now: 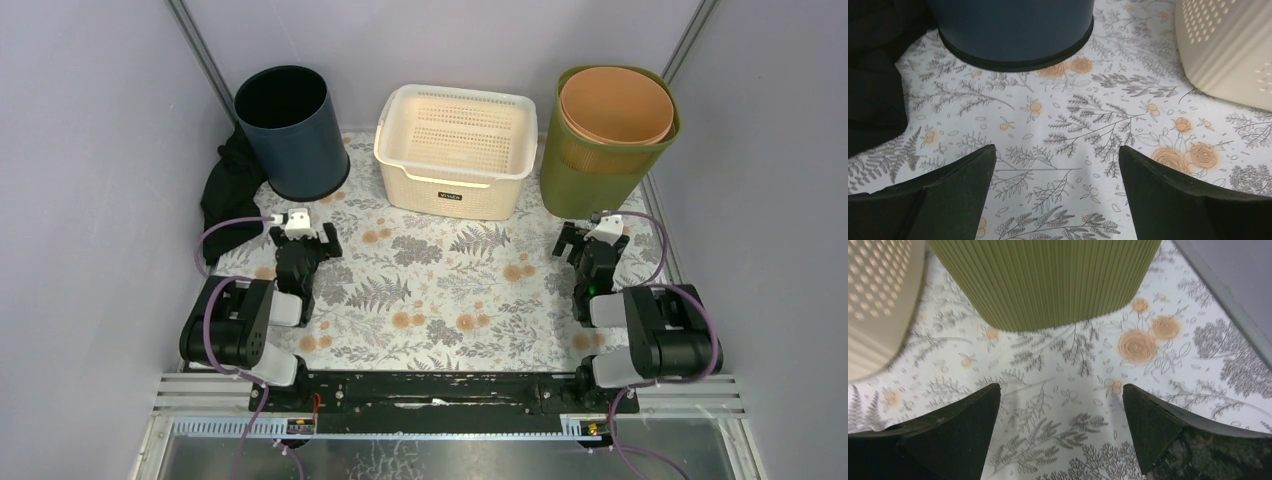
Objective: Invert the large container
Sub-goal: Adjust the container at the center of the board.
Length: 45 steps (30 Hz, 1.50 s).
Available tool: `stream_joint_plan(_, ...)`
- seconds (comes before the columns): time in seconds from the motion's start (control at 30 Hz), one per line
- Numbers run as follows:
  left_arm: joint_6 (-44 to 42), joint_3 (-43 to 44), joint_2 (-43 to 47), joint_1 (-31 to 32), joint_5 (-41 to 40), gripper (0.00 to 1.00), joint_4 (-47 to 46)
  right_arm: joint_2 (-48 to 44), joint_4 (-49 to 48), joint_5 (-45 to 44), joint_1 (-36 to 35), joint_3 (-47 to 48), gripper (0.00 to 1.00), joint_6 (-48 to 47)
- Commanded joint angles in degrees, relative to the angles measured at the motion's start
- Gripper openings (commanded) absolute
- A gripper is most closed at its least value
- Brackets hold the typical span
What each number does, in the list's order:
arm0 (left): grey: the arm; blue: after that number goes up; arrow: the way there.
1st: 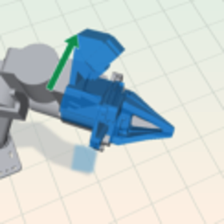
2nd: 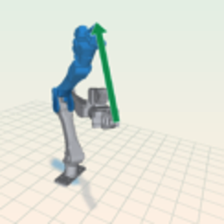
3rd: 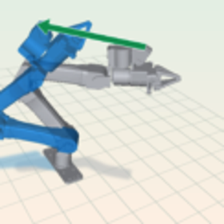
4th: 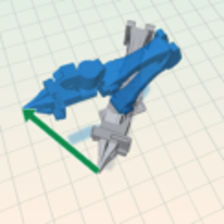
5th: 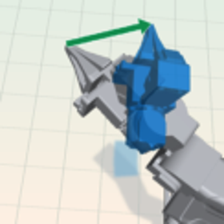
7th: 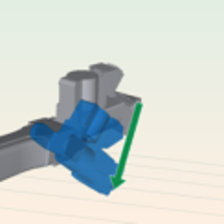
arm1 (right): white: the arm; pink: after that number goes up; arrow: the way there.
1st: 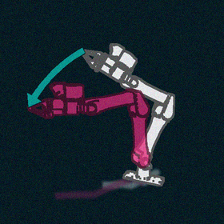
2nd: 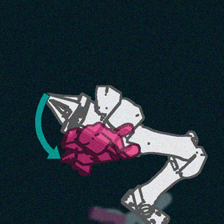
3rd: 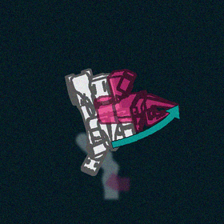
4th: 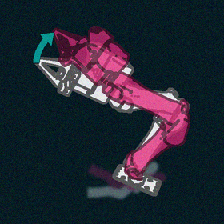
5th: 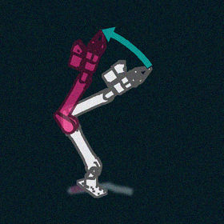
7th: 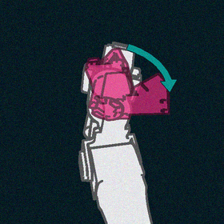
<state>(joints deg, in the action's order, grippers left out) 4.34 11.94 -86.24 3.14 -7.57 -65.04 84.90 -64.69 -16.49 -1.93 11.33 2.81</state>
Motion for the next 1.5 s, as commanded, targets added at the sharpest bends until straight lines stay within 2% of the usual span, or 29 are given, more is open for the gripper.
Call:
stream_joint_plan(0.0, -2.67, 2.41, 3.92, 0.65, 1.65, 1.0, 1.63, -11.41, 15.85, -0.77, -0.35, 6.55, 0.99, 2.06)
stream_joint_plan(0.1, -2.05, 3.2, 10.45, 1.97, -0.26, 1.0, 9.26, -17.46, 21.49, 3.27, -0.35, 7.24, 0.99, 4.3)
stream_joint_plan(0.23, -1.95, 4.46, 19.0, 4.94, -2.47, 1.0, 20.71, -24.41, 36.42, 6.09, -0.31, 11.74, 0.99, 9.68)
stream_joint_plan(0.37, 0.56, 5.2, 26.57, 8.3, -2.72, 1.0, 27.29, -29.38, 49.3, 7.92, -0.34, 17.1, 0.99, 14.15)
stream_joint_plan(0.6, 9.02, 13.03, 33.52, 13.23, -3.38, 1.0, 41.93, -34.85, 65.11, 16.68, -0.3, 24.62, 0.99, 21.61)
stream_joint_plan(0.7, 15.84, 20.51, 33.87, 13.35, -5.09, 1.0, 51.76, -36.56, 66.13, 23.86, -0.35, 26.3, 0.99, 23.3)
stream_joint_plan(0.8, 19.86, 27.4, 33.52, 13.3, -4.32, 1.0, 61.91, -39.58, 63.22, 30.89, -0.34, 25.66, 0.99, 24.27)
stream_joint_plan(0.9, 22.06, 31.58, 34.22, 13.34, 1.31, 1.0, 67.12, -41.03, 61.08, 38.34, -0.31, 25.65, 0.99, 25.9)
stream_joint_plan(0.97, 24.93, 32.32, 35.69, 13.31, 5.52, 1.0, 67.75, -40.26, 61.31, 42.91, -0.3, 26.54, 0.99, 26.9)
stream_joint_plan(1.07, 26.05, 31.94, 38.47, 13.3, 11.86, 1.0, 67.07, -37.83, 66.47, 43.97, -0.34, 29.02, 0.99, 29.07)
stream_joint_plan(1.2, 25.43, 31.8, 41.83, 13.3, 18.04, 1.0, 67.54, -36.58, 59.33, 52.14, -0.32, 25.99, 0.99, 33.88)
stream_joint_plan(1.33, 26.65, 30.39, 46.23, 13.3, 17.83, 1.0, 68.77, -33.96, 57.66, 58.04, -0.35, 26.2, 0.99, 35.8)
stream_joint_plan(1.47, 27.94, 27.99, 49.41, 13.29, 16.6, 1.0, 68.11, -34.13, 62.22, 55.91, -0.33, 27.57, 0.99, 33.73)
